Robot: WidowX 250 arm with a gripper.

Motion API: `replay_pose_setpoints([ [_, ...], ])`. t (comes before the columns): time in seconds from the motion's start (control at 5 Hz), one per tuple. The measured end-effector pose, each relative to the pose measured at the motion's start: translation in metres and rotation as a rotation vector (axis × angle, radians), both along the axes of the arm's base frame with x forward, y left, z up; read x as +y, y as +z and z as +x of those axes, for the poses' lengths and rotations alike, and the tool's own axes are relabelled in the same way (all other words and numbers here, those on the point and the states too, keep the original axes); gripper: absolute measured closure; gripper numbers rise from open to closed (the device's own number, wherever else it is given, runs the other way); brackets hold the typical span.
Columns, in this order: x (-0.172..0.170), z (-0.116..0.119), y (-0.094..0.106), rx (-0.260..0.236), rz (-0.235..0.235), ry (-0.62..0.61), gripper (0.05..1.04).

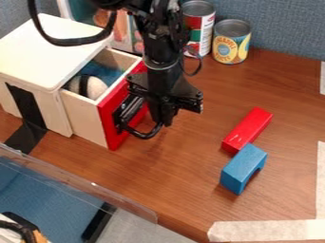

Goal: Open the drawer

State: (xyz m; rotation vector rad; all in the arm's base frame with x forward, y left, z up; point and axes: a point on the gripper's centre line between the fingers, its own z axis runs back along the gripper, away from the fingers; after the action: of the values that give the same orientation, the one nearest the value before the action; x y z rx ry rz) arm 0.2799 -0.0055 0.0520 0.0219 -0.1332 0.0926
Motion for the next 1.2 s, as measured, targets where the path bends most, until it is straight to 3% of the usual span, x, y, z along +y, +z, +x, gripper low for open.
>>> replay_pose_setpoints([
  [0.8, -0.019, 0.001, 0.007, 0.042, -0.097, 0.095, 0.983],
  [1.2, -0.023, -0.004, 0.004, 0.059, -0.111, 0.1, 0.983],
])
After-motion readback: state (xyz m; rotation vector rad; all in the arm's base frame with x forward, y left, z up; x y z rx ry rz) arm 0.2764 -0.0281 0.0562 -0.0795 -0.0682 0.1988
